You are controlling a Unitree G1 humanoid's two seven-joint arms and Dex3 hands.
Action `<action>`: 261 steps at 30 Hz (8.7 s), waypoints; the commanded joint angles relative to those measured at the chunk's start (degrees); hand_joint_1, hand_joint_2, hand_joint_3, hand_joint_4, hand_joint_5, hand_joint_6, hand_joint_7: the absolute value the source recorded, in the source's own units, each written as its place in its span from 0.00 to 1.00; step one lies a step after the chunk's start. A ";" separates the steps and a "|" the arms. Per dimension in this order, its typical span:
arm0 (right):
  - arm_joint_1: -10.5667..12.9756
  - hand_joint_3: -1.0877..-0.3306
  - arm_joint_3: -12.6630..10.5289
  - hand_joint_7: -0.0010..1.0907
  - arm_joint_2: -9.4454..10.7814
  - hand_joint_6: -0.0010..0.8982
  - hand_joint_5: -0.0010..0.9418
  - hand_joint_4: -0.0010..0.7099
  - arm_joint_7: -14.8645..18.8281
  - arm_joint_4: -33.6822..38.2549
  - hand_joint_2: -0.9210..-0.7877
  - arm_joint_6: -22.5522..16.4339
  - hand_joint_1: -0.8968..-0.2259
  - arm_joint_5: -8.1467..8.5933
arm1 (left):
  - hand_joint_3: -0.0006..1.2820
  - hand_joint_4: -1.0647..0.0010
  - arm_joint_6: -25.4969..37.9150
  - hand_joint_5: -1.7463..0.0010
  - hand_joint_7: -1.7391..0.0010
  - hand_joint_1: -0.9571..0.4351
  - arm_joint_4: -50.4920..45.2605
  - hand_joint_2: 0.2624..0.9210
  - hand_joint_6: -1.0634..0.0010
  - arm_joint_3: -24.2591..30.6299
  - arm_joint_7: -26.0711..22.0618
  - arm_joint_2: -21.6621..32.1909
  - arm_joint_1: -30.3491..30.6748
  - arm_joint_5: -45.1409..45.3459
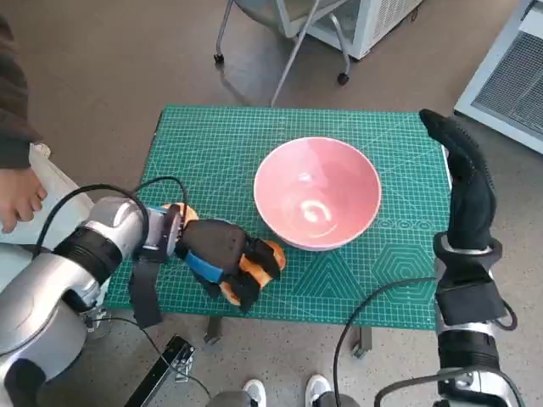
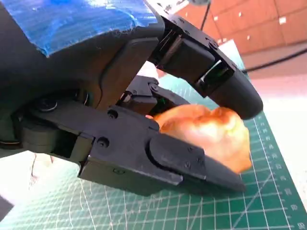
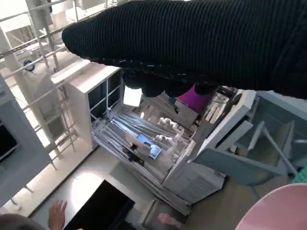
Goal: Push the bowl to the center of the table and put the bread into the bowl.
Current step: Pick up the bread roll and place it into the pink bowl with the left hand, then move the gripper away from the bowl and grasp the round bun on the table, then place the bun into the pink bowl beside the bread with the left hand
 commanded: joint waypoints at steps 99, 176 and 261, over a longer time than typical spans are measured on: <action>0.96 0.47 -0.82 0.70 -1.00 0.09 0.01 0.49 3.83 0.13 0.00 -0.04 0.48 1.62 | 0.20 0.81 12.81 0.50 0.29 0.58 21.66 0.94 0.66 28.89 -59.46 -23.31 -13.43 -31.67; -1.75 0.44 1.52 0.79 0.93 0.04 0.01 0.49 7.60 1.17 0.00 1.39 0.48 3.33 | 0.00 1.00 43.67 1.00 1.00 0.57 -50.33 0.58 0.83 61.17 -110.18 18.76 33.85 -53.99; 0.40 0.45 0.27 0.74 0.14 0.07 0.01 0.49 5.90 -0.40 0.00 1.22 0.51 1.97 | 0.02 0.30 26.91 0.42 0.33 0.69 -24.88 0.99 0.34 49.77 -71.81 10.89 9.18 -36.89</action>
